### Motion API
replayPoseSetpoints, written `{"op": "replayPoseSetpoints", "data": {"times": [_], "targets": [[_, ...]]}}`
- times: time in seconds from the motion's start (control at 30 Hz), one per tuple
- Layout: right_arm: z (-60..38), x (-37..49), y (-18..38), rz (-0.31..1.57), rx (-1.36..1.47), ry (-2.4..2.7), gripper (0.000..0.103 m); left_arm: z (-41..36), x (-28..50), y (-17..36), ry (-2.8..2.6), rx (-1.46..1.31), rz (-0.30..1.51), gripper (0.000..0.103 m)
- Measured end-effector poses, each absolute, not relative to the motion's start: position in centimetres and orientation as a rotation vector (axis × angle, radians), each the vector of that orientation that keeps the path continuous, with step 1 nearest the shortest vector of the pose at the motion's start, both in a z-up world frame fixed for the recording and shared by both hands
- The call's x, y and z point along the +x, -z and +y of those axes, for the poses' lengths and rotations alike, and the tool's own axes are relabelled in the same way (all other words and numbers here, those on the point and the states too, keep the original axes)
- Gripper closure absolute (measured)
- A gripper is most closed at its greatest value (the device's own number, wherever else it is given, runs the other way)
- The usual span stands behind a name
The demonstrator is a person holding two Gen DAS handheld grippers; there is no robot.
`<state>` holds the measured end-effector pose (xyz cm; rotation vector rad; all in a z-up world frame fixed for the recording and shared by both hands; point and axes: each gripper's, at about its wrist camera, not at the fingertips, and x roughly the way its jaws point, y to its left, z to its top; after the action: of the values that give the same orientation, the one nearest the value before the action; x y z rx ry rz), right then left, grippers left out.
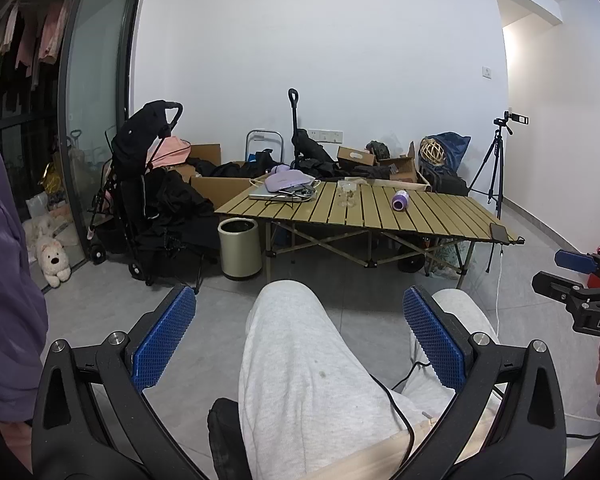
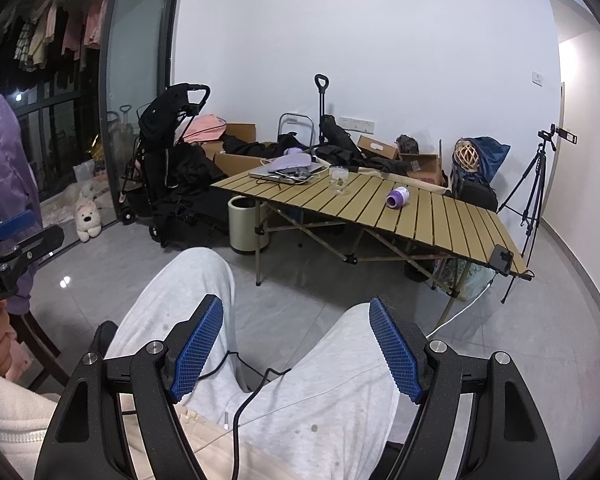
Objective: Organize rigid objects
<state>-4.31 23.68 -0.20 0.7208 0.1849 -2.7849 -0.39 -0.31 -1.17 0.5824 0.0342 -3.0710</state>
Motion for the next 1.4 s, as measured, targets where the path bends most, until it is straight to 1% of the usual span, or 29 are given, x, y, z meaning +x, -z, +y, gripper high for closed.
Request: {"op": "replayPoseSetpoints", "data": {"times": [0.97, 1.07, 1.13, 1.2, 1.33, 1.4], "targets": [[23.9, -4.9, 0.2, 0.185, 0.725, 2.775, 0.023, 0.0, -1.1, 1.0, 3.092, 0.598, 0.011, 0.0], [23.9, -6.5, 0.0, 0.192, 0.7, 2.757, 0.022, 0.6, -3.8, 0.3, 3.096, 0.615, -0.088, 0.0], [24.0, -8.4, 0.0, 0.218, 0.702, 2.764, 0.023, 0.7, -7.1, -0.3, 3.118, 0.63, -0.112, 0.0], [24.3, -11.4, 0.0, 0.233, 0.74, 2.772, 0.022, 0.8, -10.6, -0.7, 3.122, 0.645, -0.119, 0.0], [25.8, -19.0, 0.2, 0.167, 0.775, 2.792, 0.023, 1.9, -18.7, -0.5, 3.071, 0.6, -0.203, 0.0], [26.3, -22.7, 0.6, 0.173, 0.812, 2.814, 0.023, 2.6, -22.0, -0.3, 3.068, 0.595, -0.21, 0.0]]}}
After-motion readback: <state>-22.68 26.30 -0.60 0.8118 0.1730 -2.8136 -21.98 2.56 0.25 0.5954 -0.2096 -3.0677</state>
